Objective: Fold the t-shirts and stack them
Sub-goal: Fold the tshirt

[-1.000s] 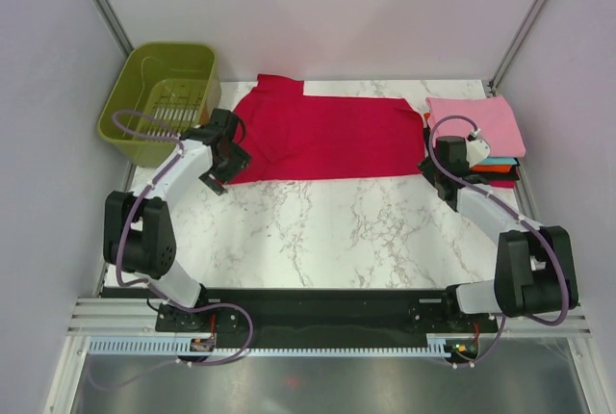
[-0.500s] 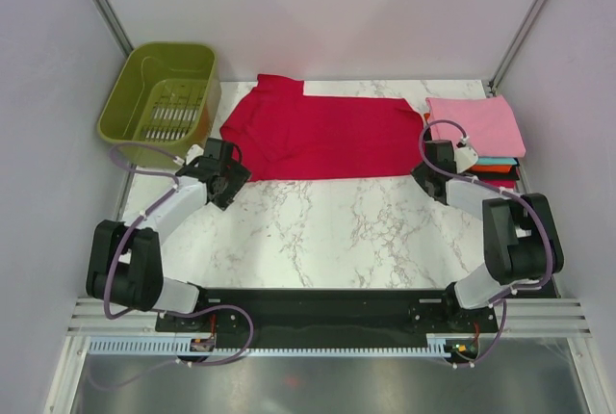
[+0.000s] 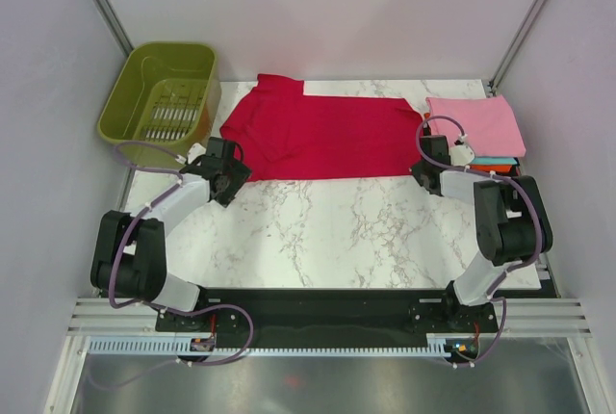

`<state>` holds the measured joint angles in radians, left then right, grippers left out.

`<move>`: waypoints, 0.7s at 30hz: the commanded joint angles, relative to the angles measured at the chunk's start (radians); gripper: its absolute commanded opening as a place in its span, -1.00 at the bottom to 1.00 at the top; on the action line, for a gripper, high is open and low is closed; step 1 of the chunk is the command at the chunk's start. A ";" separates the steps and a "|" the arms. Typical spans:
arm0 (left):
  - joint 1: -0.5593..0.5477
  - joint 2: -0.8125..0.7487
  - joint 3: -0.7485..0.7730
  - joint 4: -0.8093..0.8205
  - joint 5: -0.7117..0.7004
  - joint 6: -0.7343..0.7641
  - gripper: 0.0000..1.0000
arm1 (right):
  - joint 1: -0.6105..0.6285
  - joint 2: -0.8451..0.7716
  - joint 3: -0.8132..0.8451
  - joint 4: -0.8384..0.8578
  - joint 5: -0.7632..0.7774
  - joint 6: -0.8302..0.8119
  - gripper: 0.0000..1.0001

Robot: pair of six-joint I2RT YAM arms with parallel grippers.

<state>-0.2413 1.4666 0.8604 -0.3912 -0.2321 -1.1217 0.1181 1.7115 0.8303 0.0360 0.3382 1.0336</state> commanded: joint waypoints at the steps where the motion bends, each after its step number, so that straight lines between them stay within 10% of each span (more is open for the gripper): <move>1: 0.008 0.001 0.006 0.031 -0.061 -0.039 0.53 | 0.015 -0.061 -0.023 0.005 -0.005 0.029 -1.00; 21: 0.056 0.167 0.022 0.178 -0.204 -0.079 0.43 | 0.022 -0.193 -0.125 -0.008 -0.064 0.031 -1.00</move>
<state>-0.1978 1.6329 0.8932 -0.2893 -0.3664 -1.1522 0.1337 1.5574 0.7139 0.0265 0.2638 1.0588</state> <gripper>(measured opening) 0.717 0.010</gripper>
